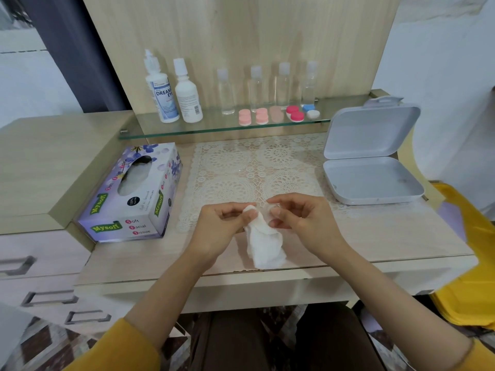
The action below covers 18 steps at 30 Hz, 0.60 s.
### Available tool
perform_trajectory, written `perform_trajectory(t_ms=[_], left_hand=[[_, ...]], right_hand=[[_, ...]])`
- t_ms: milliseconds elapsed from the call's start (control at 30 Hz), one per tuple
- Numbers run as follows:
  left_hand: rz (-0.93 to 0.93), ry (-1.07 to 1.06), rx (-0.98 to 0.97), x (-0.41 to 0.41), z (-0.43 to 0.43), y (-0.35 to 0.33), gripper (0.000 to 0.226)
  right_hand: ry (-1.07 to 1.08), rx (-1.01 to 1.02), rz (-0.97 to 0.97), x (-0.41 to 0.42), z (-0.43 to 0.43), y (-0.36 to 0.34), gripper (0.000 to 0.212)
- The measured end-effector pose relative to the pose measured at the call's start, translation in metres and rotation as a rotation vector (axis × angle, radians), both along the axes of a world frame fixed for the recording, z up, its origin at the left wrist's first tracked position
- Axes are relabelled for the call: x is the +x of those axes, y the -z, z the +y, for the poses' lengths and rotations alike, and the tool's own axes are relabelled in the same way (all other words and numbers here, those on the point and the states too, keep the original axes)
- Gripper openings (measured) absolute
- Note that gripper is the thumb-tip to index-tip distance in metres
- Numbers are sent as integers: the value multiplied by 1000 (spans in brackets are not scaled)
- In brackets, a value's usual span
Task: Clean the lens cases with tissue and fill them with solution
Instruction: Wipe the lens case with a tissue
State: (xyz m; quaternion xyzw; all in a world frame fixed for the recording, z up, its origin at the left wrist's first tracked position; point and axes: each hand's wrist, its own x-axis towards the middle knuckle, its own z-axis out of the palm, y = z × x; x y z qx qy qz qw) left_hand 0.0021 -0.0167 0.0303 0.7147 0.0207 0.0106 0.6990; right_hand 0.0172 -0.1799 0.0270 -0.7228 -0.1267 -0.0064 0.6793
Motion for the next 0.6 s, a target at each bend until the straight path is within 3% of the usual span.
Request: perform_trajectory(t_ms=[167, 233, 333, 400, 500, 600], left_hand=[[4, 124, -45, -2, 4, -1, 33], [-39, 113, -29, -4, 1, -3, 31], [-80, 66, -40, -4, -7, -6, 25], [-84, 44, -62, -3, -10, -7, 23], [-80, 24, -112, -1, -9, -9, 23], [-68, -26, -125, 3, -4, -7, 19]], right_hand=[[10, 49, 25, -3, -1, 0, 22], [15, 88, 74, -4, 1, -2, 23], [6, 17, 179, -6, 6, -1, 58], [18, -15, 190, -8, 11, 1, 66], [92, 6, 198, -6, 10, 2, 57], [88, 0, 150, -3, 4, 0, 32]])
